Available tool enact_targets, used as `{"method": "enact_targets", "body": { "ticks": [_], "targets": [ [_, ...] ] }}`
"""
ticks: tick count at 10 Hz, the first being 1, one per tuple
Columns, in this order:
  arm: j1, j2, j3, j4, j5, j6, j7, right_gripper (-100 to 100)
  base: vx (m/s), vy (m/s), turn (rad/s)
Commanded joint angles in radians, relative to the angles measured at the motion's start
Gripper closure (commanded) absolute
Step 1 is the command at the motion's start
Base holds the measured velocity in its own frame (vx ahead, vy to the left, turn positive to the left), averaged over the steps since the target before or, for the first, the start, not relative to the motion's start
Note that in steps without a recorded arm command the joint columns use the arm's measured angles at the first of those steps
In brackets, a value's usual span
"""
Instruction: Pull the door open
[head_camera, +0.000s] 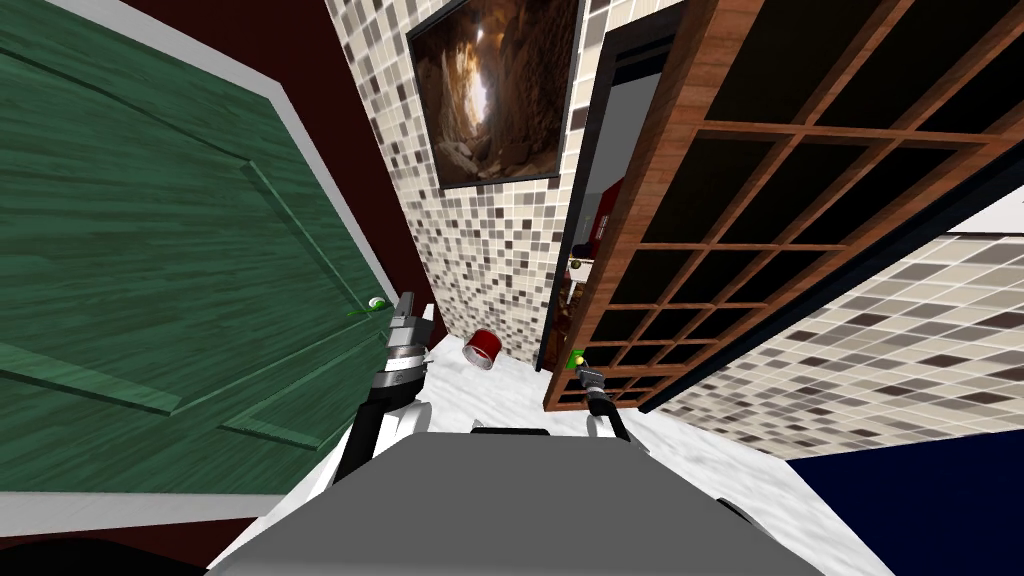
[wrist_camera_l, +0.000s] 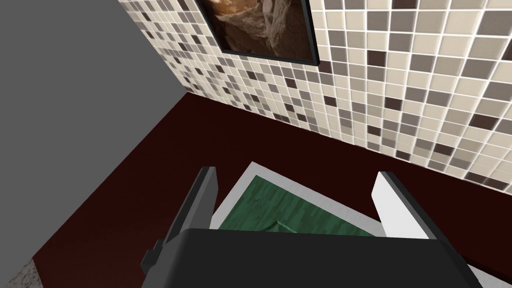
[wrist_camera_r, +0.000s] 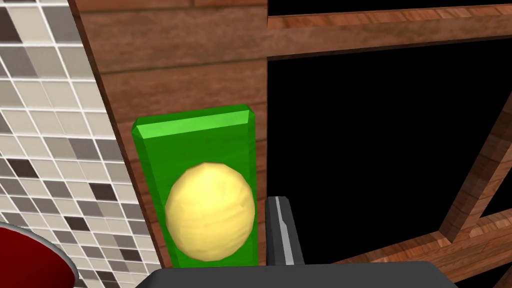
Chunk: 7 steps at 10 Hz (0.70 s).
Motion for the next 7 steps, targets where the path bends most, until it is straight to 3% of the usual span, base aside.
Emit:
{"method": "enact_targets", "body": {
  "ticks": [1,4,5,7],
  "targets": [
    [-0.001,0.001,0.001,-0.001,0.0,-0.001,0.0,100,-0.011,0.017,-0.01],
    [-0.001,0.001,0.001,-0.001,0.0,-0.001,0.0,100,-0.002,0.002,-0.005],
    [0.013,-0.007,0.03,-0.006,0.013,-0.035,-0.019,-100,-0.1,-0.073,0.107],
    [0.026,-0.013,0.06,-0.012,0.026,-0.067,-0.038,-100,-0.165,-0.115,0.084]
  ]
}}
